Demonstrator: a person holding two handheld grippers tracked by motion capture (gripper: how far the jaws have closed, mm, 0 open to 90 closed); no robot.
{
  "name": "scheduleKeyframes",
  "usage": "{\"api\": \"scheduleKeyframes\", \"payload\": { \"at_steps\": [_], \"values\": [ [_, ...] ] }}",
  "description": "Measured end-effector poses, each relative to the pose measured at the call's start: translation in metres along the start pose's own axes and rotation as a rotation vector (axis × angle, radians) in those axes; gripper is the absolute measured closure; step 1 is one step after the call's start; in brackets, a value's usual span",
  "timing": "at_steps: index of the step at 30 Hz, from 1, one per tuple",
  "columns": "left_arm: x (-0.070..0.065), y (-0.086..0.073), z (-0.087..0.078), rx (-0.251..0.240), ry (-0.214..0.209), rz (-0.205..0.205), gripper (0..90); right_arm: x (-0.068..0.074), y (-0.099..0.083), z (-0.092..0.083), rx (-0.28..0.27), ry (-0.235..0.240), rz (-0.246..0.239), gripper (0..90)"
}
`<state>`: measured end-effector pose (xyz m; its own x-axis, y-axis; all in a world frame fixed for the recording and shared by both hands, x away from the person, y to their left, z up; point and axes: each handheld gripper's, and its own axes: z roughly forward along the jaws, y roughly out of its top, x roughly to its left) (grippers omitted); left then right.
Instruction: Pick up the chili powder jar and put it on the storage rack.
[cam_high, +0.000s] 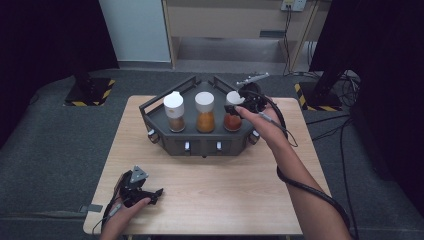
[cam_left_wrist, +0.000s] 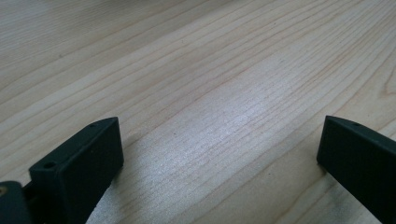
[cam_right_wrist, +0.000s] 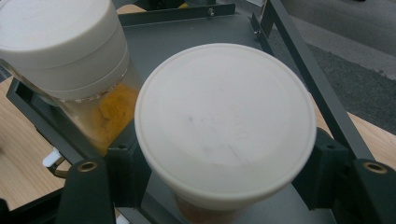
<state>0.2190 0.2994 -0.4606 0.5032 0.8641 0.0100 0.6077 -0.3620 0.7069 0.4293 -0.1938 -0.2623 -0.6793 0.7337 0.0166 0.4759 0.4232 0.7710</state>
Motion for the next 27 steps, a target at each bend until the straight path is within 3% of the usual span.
{"api": "scheduleKeyframes", "payload": {
  "at_steps": [13,27],
  "values": [
    [0.000,0.000,0.000,0.000,0.000,0.000,0.0,0.004,-0.006,-0.007,-0.016,-0.026,-0.011,12.9],
    [0.000,0.000,0.000,0.000,0.000,0.000,0.0,0.009,-0.016,-0.032,-0.040,-0.033,-0.041,7.2]
  ]
}}
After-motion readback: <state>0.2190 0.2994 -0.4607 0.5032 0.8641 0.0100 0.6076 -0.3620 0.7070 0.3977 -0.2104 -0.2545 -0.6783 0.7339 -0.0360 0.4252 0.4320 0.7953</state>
